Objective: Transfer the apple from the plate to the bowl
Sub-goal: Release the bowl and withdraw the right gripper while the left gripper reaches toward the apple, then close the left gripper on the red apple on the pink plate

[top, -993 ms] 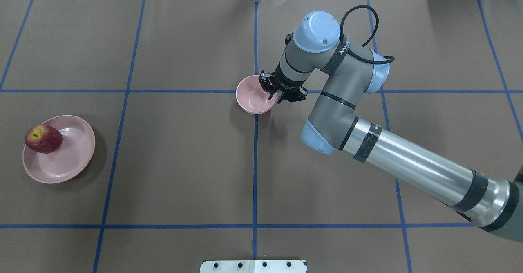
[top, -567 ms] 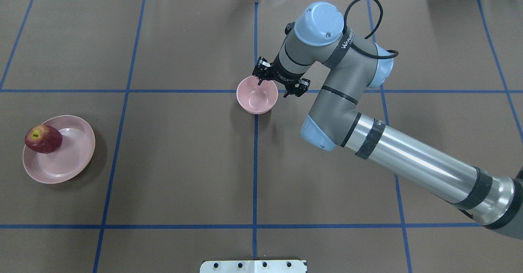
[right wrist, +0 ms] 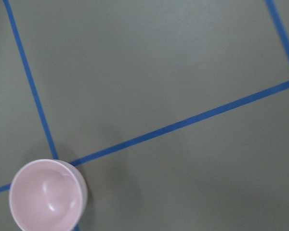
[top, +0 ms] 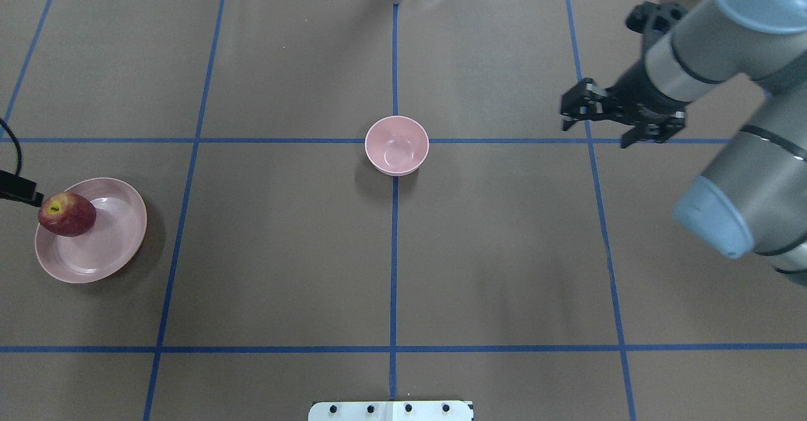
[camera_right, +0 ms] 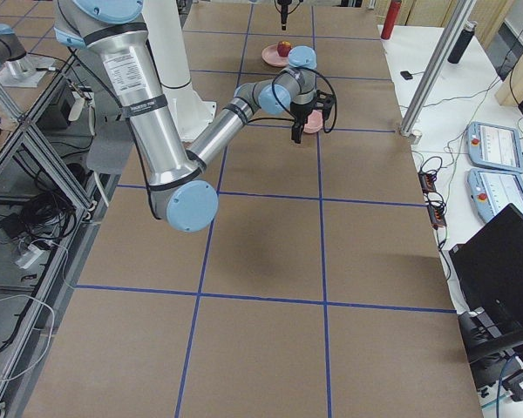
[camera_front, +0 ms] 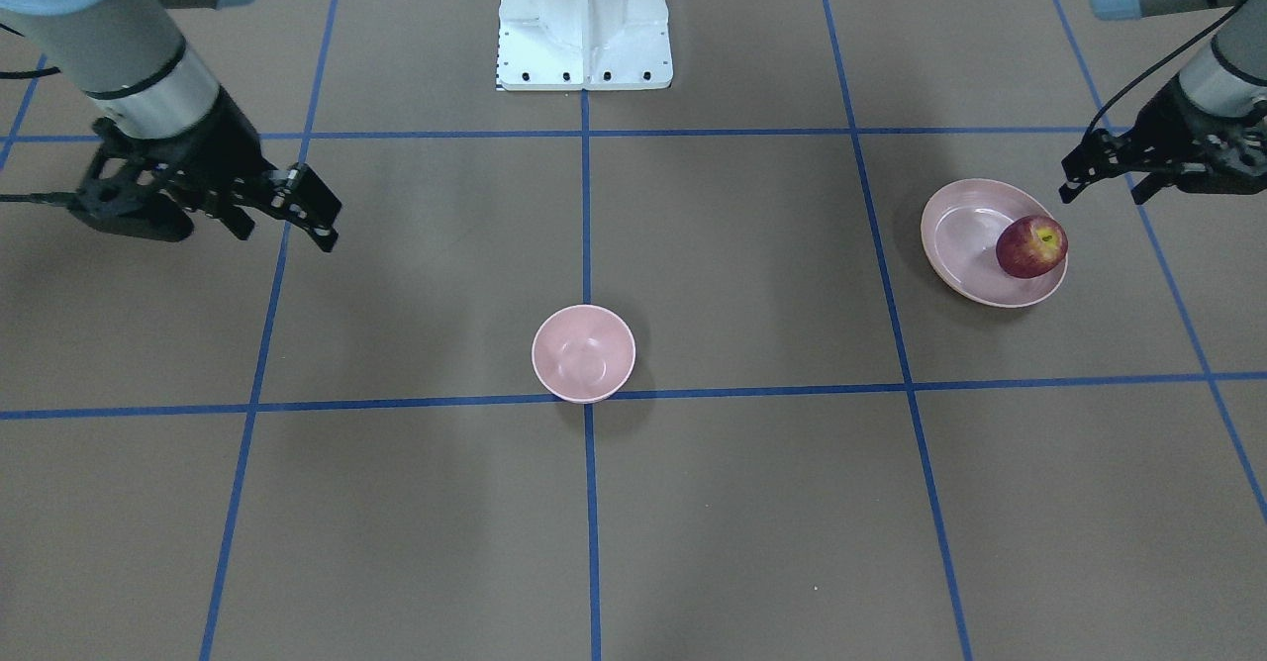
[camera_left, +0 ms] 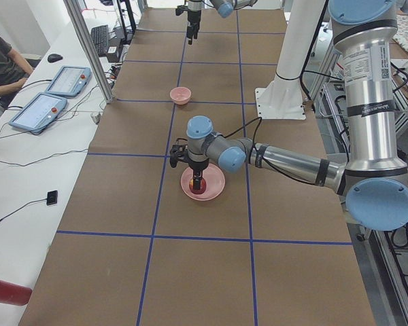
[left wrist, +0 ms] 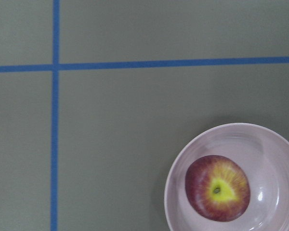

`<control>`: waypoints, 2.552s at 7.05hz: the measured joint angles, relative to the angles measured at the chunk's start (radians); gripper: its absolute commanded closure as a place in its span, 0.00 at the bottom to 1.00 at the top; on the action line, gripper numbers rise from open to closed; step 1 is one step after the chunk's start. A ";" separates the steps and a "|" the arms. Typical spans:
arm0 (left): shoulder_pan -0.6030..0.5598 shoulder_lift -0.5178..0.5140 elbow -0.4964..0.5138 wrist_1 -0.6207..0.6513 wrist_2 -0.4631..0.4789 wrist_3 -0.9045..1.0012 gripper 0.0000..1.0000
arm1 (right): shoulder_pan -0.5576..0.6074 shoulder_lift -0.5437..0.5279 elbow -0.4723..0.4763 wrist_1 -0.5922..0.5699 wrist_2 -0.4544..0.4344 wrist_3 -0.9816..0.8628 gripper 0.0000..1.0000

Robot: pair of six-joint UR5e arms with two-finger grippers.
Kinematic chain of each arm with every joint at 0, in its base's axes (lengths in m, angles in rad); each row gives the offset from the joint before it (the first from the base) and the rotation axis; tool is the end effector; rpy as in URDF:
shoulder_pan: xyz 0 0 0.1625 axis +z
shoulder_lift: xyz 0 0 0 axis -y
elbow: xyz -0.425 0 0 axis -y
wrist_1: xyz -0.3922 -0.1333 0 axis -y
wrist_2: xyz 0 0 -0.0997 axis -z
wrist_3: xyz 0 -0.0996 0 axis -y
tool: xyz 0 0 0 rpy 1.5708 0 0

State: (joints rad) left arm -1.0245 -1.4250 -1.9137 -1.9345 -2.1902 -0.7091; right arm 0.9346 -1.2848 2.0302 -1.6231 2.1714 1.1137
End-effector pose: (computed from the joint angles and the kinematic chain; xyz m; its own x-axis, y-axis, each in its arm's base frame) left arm 0.1695 -0.4241 0.5218 0.6927 0.0501 -0.7194 0.0147 0.9964 0.0835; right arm -0.2573 -0.4779 0.3037 0.6083 0.2107 0.7652 -0.2012 0.9736 -0.1081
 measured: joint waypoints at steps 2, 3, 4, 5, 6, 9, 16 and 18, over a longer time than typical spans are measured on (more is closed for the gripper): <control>0.077 -0.034 0.026 -0.025 0.072 -0.014 0.02 | 0.146 -0.181 0.030 -0.008 0.104 -0.314 0.00; 0.084 -0.031 0.038 -0.029 0.080 0.011 0.02 | 0.186 -0.207 -0.003 -0.008 0.133 -0.412 0.00; 0.088 -0.035 0.060 -0.031 0.081 0.014 0.02 | 0.204 -0.217 -0.027 -0.008 0.145 -0.472 0.00; 0.090 -0.045 0.084 -0.034 0.078 -0.001 0.02 | 0.215 -0.219 -0.038 -0.007 0.149 -0.496 0.00; 0.092 -0.064 0.105 -0.036 0.073 -0.029 0.02 | 0.220 -0.219 -0.045 -0.006 0.149 -0.506 0.00; 0.094 -0.092 0.170 -0.060 0.070 -0.054 0.02 | 0.222 -0.213 -0.056 -0.006 0.150 -0.510 0.00; 0.099 -0.094 0.155 -0.067 -0.077 -0.069 1.00 | 0.221 -0.209 -0.071 -0.006 0.152 -0.501 0.00; 0.078 -0.246 0.047 0.196 -0.152 -0.114 1.00 | 0.221 -0.208 -0.065 -0.006 0.160 -0.501 0.00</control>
State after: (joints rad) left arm -0.9463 -1.6713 -1.8668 -1.7384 -2.3421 -0.8226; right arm 1.1556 -1.4930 1.9648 -1.6291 2.3313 0.6122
